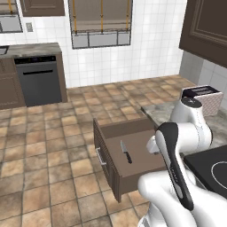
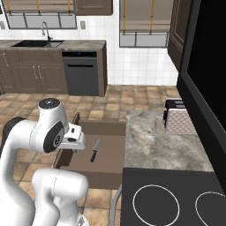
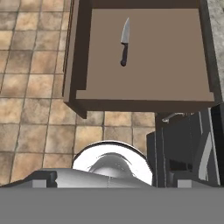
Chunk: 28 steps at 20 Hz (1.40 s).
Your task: Pick up the metallic utensils from the counter and place them in the open drawer. Make sure not to pick up any wooden utensils.
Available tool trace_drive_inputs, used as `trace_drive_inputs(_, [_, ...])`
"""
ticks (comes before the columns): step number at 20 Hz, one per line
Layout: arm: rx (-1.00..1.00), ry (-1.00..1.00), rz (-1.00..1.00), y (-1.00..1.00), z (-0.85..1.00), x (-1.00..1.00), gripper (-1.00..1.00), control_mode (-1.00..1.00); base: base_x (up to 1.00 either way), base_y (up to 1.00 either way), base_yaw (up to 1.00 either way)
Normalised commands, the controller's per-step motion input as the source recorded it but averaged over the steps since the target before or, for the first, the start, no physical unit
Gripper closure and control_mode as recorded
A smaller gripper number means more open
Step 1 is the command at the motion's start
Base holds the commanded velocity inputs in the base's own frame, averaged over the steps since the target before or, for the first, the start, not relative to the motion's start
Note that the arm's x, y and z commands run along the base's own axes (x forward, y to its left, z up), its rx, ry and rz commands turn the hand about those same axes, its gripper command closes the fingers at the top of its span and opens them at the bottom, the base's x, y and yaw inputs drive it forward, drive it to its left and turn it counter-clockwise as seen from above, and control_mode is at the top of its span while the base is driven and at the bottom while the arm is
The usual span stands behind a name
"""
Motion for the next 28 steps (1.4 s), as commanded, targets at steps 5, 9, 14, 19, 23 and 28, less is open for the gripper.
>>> trace_drive_inputs(5, [0.00, 0.00, 0.00, 0.00, 0.00, 0.00, -1.00, 1.00, -0.33, 0.01, 0.01])
trace_drive_inputs(9, [0.00, 0.00, 0.00, 0.00, 0.00, 0.00, -1.00, 1.00, -1.00, 0.49, 0.19])
trace_drive_inputs(14, [0.00, 0.00, 0.00, 0.00, 0.00, 0.00, -1.00, 1.00, -0.76, 0.99, 0.34])
trace_drive_inputs(19, [0.00, 0.00, 0.00, 0.00, 0.00, 0.00, -1.00, 1.00, -0.21, 1.00, 0.61])
trace_drive_inputs(23, [0.00, 0.00, 0.00, 0.00, 0.00, 0.00, -1.00, 1.00, -0.20, 1.00, 0.59])
trace_drive_inputs(28, [0.00, 0.00, 0.00, 0.00, 0.00, 0.00, -1.00, 1.00, 0.09, 1.00, 0.29])
